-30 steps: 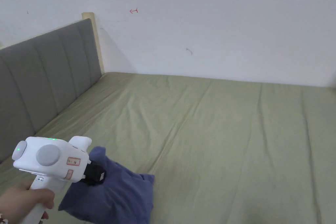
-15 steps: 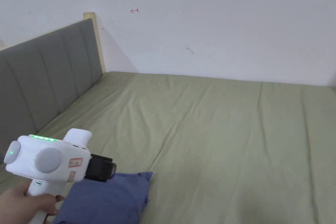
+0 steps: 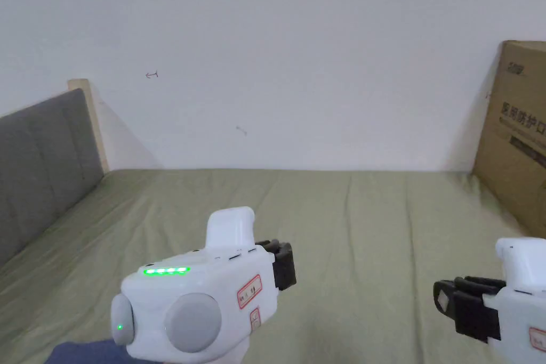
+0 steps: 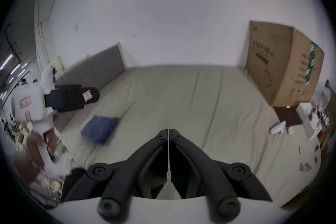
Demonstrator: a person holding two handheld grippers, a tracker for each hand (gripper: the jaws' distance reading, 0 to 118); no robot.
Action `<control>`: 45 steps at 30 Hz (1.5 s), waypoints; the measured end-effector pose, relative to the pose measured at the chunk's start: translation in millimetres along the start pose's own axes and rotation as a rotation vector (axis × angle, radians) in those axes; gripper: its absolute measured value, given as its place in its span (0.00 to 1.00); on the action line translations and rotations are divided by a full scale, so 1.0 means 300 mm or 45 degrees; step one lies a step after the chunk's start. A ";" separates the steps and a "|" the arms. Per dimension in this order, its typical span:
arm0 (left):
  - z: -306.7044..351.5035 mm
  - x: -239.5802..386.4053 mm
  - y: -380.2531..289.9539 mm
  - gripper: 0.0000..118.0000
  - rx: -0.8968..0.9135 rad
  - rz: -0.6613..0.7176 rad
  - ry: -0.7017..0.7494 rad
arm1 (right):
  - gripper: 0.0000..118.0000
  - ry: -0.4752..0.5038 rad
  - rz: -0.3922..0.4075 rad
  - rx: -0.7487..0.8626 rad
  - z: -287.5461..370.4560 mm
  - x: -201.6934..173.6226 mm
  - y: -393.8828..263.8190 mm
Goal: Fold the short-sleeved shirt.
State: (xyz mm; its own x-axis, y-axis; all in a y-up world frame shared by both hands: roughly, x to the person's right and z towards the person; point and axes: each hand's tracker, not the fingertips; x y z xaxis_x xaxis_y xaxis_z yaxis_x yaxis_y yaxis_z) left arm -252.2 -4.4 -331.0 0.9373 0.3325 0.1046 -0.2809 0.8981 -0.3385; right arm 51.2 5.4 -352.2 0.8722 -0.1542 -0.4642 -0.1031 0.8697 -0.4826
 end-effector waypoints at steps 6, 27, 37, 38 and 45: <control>0.023 0.214 0.040 0.00 0.271 -0.232 0.269 | 0.00 -0.107 -0.015 0.463 0.060 0.026 0.048; 0.017 0.202 -0.052 1.00 0.401 -0.361 0.352 | 1.00 -0.351 0.080 0.638 0.059 0.037 -0.050; 0.044 0.219 -0.070 1.00 0.353 -0.378 0.320 | 1.00 -0.334 0.087 0.605 0.033 0.030 -0.048; 0.045 0.214 -0.072 1.00 0.349 -0.370 0.309 | 1.00 -0.335 0.083 0.602 0.029 0.031 -0.048; 0.056 0.215 -0.069 0.99 0.369 -0.356 0.288 | 1.00 -0.331 0.084 0.577 0.016 0.025 -0.039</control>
State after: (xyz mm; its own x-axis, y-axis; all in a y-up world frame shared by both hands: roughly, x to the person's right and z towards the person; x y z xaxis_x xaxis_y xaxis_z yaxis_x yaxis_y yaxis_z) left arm -189.4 3.3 -301.6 0.9977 0.0236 -0.0631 -0.0266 0.9985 -0.0473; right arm 61.4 -3.5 -346.5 0.9665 -0.0210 -0.2557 0.0053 0.9981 -0.0619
